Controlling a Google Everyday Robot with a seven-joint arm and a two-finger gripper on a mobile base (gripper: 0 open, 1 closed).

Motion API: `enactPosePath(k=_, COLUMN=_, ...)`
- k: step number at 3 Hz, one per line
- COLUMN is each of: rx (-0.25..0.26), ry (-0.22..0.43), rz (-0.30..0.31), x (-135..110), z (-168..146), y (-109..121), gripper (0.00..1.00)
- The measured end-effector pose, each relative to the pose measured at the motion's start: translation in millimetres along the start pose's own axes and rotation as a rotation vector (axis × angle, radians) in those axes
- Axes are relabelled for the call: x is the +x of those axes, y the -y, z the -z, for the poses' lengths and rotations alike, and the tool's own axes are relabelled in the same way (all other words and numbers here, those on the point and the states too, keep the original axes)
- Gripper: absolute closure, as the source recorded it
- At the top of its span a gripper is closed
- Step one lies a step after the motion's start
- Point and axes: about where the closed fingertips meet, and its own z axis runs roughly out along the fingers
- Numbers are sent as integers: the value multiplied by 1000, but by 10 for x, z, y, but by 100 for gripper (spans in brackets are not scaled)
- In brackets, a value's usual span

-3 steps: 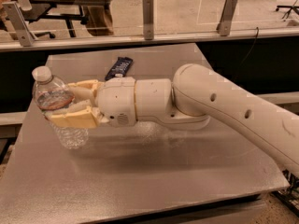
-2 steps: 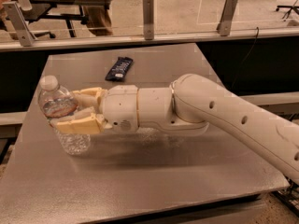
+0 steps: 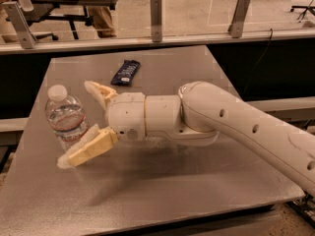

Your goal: Place water bottle upright

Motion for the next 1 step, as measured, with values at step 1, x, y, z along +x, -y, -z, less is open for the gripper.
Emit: enactPosePath(k=1, rx=0, ry=0, rz=0, x=0, z=0, y=0, gripper=0)
